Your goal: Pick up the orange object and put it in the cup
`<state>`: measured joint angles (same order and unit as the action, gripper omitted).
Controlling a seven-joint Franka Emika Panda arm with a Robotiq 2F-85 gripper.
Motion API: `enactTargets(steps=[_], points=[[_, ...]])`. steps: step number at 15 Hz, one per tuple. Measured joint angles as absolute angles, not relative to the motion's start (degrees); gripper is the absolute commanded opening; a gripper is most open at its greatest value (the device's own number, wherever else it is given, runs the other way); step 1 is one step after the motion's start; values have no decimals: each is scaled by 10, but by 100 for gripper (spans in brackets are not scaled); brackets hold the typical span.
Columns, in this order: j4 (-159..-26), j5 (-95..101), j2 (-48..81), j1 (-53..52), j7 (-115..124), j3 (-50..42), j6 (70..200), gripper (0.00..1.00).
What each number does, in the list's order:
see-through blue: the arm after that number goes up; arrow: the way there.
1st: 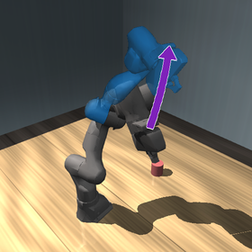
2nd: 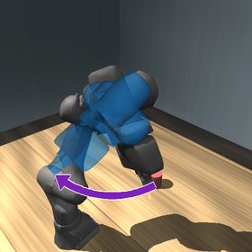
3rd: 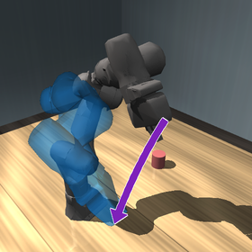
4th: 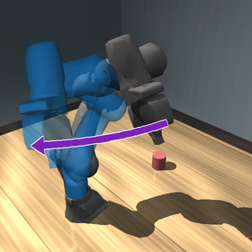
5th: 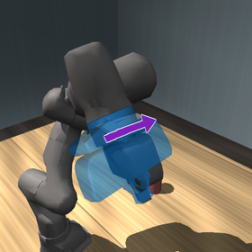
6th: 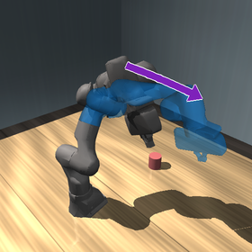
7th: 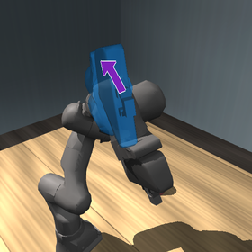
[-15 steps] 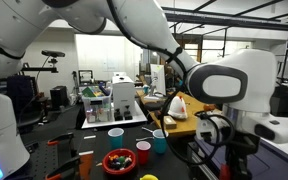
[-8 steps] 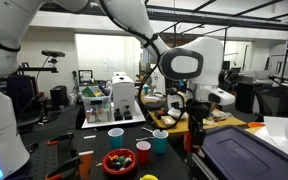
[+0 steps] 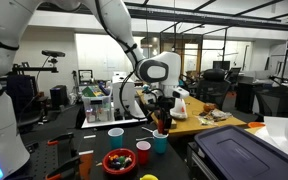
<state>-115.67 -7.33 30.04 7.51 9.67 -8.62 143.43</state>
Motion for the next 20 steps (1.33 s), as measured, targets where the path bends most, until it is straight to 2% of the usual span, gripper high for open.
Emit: enactTargets(steps=[9,20], points=[[-1163,-52,338,-42,174,-63,1517,26],[-1134,-36,373,-115,230,-81,1598,26]])
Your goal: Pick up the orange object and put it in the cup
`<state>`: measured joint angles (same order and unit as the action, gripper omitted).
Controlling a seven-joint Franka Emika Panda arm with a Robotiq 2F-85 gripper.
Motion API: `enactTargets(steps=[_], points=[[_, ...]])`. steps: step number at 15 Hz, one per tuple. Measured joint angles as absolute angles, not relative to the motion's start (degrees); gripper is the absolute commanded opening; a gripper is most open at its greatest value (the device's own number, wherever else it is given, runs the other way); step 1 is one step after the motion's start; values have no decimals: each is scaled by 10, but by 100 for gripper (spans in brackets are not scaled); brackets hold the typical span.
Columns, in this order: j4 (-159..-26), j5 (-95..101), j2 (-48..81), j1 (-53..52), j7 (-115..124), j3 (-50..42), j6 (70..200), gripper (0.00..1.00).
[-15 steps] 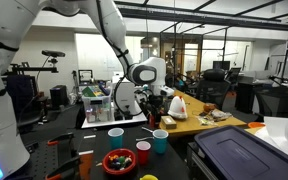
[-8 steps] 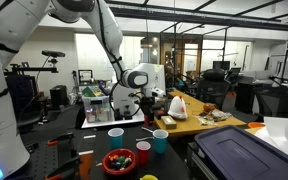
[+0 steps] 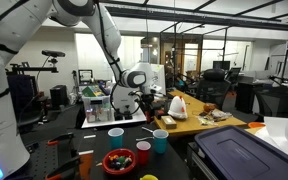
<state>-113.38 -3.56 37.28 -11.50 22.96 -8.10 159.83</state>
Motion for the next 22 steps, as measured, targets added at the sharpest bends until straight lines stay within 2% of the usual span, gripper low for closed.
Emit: enactTargets(steps=[22], points=[[-1094,-34,453,-230,277,-236,1726,26]])
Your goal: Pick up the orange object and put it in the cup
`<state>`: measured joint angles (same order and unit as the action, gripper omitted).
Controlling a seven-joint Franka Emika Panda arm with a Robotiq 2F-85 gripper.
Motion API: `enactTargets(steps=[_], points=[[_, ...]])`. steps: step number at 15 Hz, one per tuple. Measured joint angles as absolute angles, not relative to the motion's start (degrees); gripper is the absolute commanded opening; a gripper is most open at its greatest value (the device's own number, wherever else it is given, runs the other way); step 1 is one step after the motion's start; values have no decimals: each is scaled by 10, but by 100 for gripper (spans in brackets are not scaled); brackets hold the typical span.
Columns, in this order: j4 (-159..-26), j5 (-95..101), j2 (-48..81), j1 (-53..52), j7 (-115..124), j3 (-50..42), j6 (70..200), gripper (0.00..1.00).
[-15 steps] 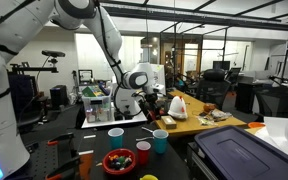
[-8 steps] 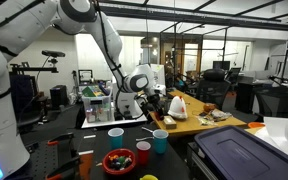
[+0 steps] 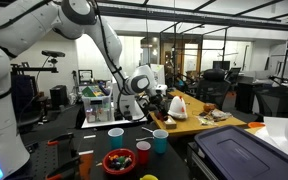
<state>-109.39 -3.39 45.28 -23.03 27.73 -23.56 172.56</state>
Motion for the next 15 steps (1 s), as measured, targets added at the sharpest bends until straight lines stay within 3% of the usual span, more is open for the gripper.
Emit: enactTargets(steps=[14,15], points=[[-1092,-34,471,-252,277,-267,1725,26],[-1092,-34,473,-253,277,-270,1724,46]])
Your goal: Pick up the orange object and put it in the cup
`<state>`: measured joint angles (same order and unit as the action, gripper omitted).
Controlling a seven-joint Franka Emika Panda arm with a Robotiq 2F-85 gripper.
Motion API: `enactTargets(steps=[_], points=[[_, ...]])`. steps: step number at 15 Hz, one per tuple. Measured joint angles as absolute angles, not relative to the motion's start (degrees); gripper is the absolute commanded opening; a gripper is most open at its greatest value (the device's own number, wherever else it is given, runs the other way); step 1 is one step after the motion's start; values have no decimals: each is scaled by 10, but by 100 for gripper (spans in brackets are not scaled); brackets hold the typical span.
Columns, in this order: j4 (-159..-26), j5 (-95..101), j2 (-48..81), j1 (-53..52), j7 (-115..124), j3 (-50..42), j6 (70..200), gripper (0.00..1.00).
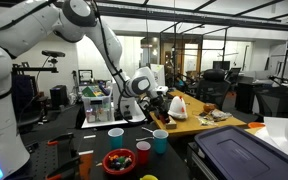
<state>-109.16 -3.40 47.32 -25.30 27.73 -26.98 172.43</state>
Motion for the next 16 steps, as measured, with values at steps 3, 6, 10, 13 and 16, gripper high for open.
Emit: enactTargets(steps=[3,6,10,13,16], points=[[-1092,-34,476,-254,277,-272,1720,84],[-1092,-33,476,-254,277,-272,1715,100],[-1092,-33,476,-257,277,-272,1697,100],[-1092,-33,476,-257,277,-272,1681,100],[-1095,-28,470,-257,275,-270,1661,100]])
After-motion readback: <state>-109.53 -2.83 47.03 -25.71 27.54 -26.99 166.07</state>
